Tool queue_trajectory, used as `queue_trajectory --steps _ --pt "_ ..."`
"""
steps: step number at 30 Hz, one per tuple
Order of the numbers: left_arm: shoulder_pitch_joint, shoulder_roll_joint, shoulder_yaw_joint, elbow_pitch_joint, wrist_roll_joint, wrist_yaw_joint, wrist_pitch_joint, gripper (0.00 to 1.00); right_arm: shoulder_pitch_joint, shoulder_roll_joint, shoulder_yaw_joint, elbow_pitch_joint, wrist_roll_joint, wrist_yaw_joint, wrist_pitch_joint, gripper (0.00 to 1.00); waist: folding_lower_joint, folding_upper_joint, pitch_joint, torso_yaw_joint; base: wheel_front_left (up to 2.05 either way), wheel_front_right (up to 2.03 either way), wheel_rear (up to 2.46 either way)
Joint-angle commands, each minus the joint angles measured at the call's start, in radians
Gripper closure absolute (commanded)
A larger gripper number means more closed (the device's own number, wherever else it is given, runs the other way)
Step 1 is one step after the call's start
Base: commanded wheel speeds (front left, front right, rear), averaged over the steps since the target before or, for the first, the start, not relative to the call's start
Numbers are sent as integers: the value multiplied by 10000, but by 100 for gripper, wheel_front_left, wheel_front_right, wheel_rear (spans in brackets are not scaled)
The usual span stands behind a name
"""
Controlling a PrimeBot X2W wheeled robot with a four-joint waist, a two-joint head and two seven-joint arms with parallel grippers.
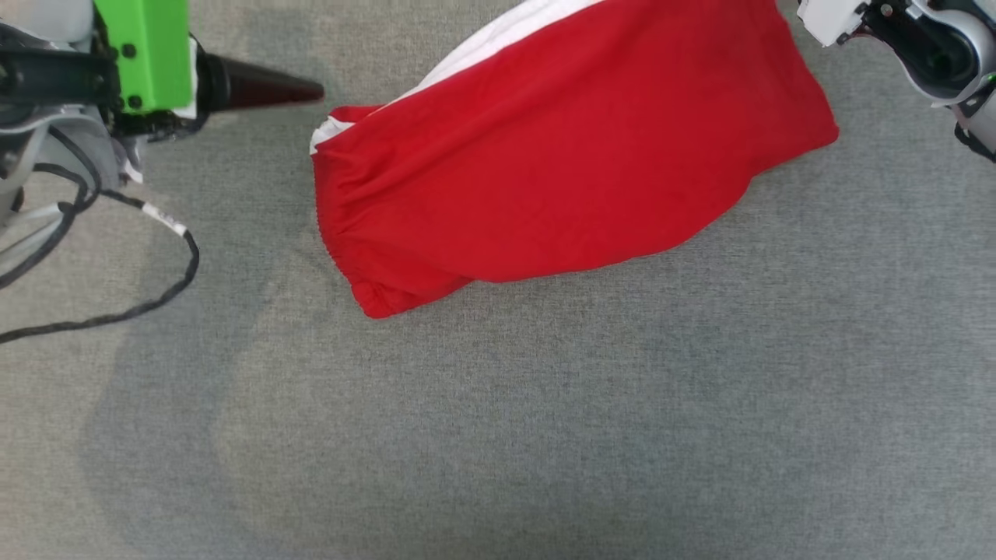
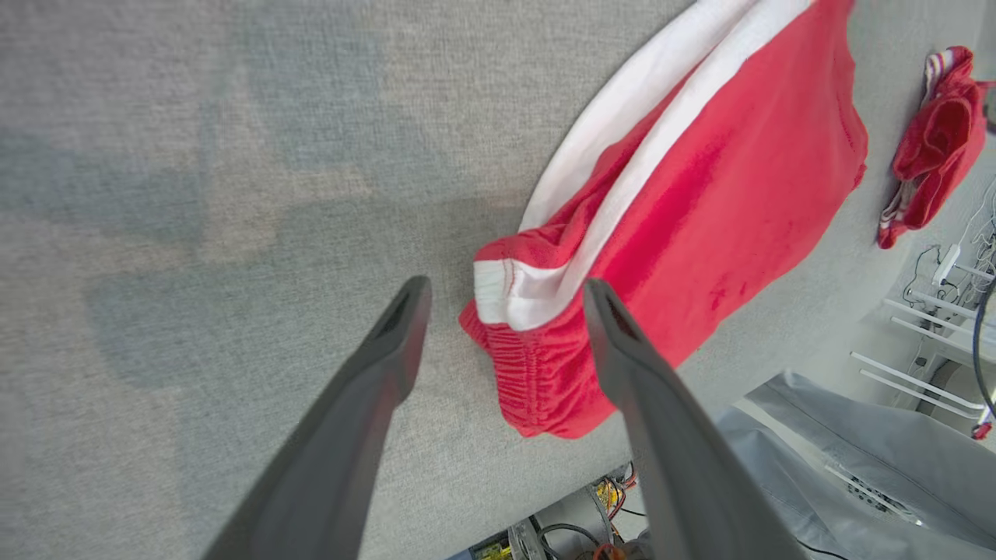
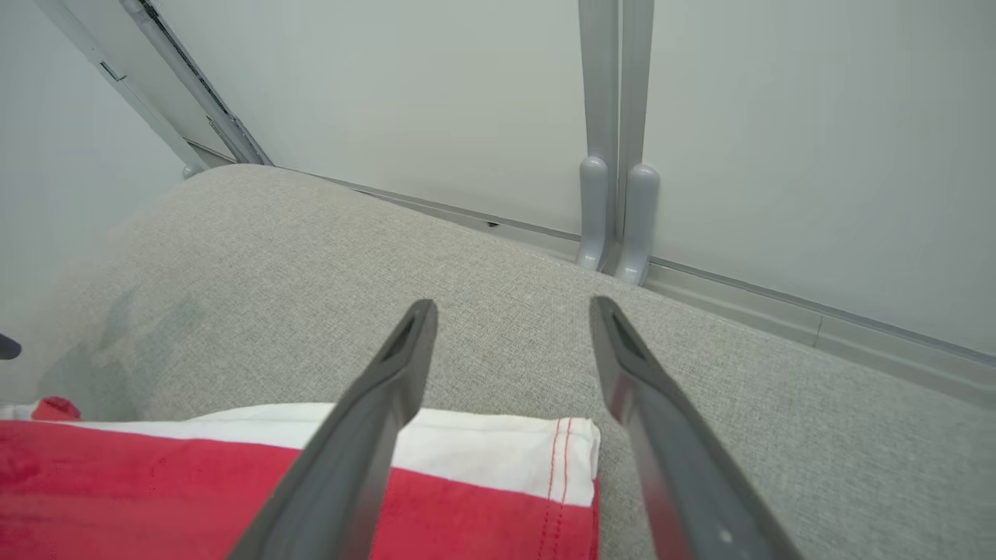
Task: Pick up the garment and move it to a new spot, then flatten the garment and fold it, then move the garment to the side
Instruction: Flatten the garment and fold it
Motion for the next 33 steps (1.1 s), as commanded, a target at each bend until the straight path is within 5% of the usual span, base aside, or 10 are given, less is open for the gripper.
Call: queue_trajectory --steps 1,9,14,20,27,33 --pt "15 -28 173 105 37 -85 -350 0 277 -19 45 65 -55 -12 -403 0 -1 0 -395 -34 0 0 0" --pt "854 106 269 290 1697 -1601 -3406 0 1376 -82 -324 -64 564 -12 -1753 0 -1 0 -1398 54 0 0 0" --pt "1814 165 520 149 3139 -1837 -6580 0 2106 -331 -1121 -210 350 -12 -1806 0 -1 0 -1701 149 0 0 0" --pt "3785 -31 761 -664 4178 -1411 -9781 0 3424 -399 -2125 94 -38 -10 -1807 0 -1 0 -2010 433 0 0 0" --pt "5718 -647 796 -1561 5224 -604 -12868 0 4115 -513 -1985 673 481 -12 -1526 0 -1 0 -1905 980 0 0 0" --pt "6949 -1284 1031 -1775 5720 -283 -13937 0 4061 -764 -1803 1382 1300 -10 -116 0 -1 0 -1635 1465 0 0 0"
